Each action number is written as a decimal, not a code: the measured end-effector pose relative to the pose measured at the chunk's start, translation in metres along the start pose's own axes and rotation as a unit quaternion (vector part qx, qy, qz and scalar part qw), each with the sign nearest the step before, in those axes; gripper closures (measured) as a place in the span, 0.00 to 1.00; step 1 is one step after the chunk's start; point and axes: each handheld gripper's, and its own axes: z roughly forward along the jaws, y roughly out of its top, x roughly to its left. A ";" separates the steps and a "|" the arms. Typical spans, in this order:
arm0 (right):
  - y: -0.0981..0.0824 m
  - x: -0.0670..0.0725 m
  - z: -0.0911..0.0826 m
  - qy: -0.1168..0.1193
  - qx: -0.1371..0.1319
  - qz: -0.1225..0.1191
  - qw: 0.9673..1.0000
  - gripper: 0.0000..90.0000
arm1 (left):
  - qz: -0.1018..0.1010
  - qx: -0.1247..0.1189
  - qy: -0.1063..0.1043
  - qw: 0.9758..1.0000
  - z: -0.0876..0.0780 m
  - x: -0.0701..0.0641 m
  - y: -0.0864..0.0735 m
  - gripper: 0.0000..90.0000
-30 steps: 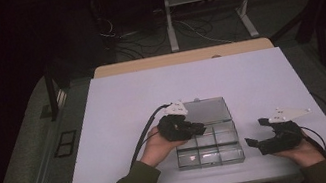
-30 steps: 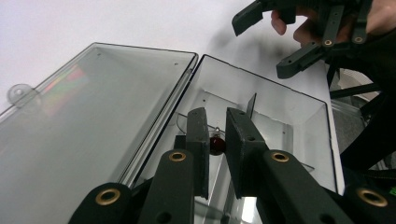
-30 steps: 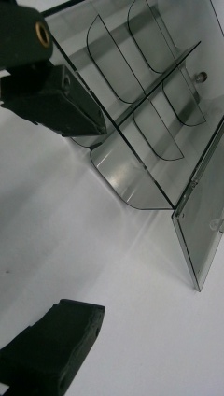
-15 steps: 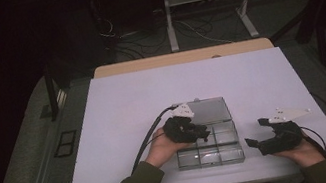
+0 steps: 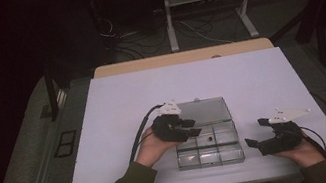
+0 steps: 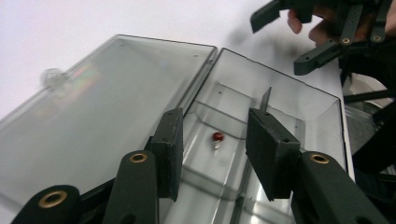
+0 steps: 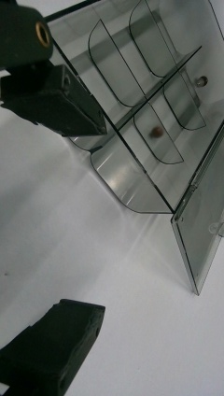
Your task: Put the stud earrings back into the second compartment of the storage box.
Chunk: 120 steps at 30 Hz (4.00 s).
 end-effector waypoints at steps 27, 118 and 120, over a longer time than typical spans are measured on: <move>0.000 0.000 0.000 -0.001 0.001 0.002 1.000 0.12 | -0.001 0.036 0.078 0.996 -0.042 0.021 -0.053 0.71; 0.000 0.000 0.002 0.004 0.003 -0.002 1.000 0.12 | 0.002 -0.004 0.030 1.000 -0.048 0.007 -0.024 0.88; 0.000 0.000 0.002 0.004 0.003 -0.002 1.000 0.12 | 0.005 -0.005 0.026 1.000 -0.044 0.005 -0.021 0.88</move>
